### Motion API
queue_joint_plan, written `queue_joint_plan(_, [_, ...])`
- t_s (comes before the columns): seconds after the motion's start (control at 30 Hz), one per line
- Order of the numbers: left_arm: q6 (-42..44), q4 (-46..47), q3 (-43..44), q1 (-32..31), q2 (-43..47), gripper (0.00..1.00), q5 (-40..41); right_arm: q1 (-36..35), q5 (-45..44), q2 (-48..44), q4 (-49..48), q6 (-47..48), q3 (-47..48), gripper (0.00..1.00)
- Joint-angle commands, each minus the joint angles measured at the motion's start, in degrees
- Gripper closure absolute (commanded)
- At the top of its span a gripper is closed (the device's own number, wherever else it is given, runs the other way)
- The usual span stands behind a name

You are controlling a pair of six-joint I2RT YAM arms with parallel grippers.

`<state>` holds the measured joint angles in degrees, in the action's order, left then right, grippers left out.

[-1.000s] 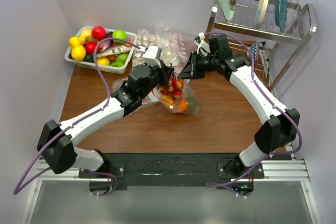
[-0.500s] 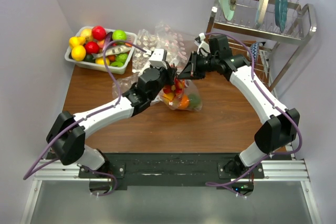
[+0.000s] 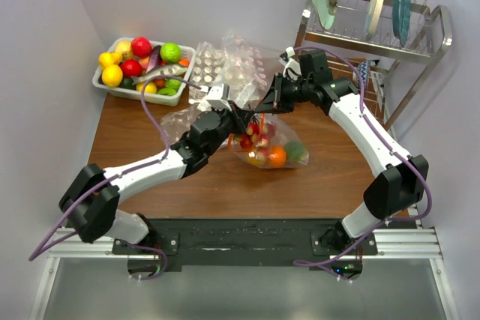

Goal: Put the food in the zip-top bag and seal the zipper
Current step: Place the fake fruit in the zipper food storage bag.

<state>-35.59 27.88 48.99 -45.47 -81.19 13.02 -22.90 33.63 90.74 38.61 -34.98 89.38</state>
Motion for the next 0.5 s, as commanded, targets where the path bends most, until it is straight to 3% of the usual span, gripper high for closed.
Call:
queue_joint_plan(0.0, [-0.8, 6.0, -3.8, -0.9, 7.9, 1.0, -0.5, 0.7, -0.2, -0.5, -3.6, -0.4, 0.1, 1.0])
queue_joint_plan(0.27, [2.5, 10.0, -7.2, -1.6, 10.6, 1.0, -6.5, 1.0, -1.4, 0.8, -4.2, -0.3, -0.3, 1.0])
queue_joint_plan(0.47, [5.4, 6.0, -5.8, -2.1, 10.4, 1.0, -8.5, 1.4, -1.3, 1.1, -4.3, -0.1, 0.1, 1.0])
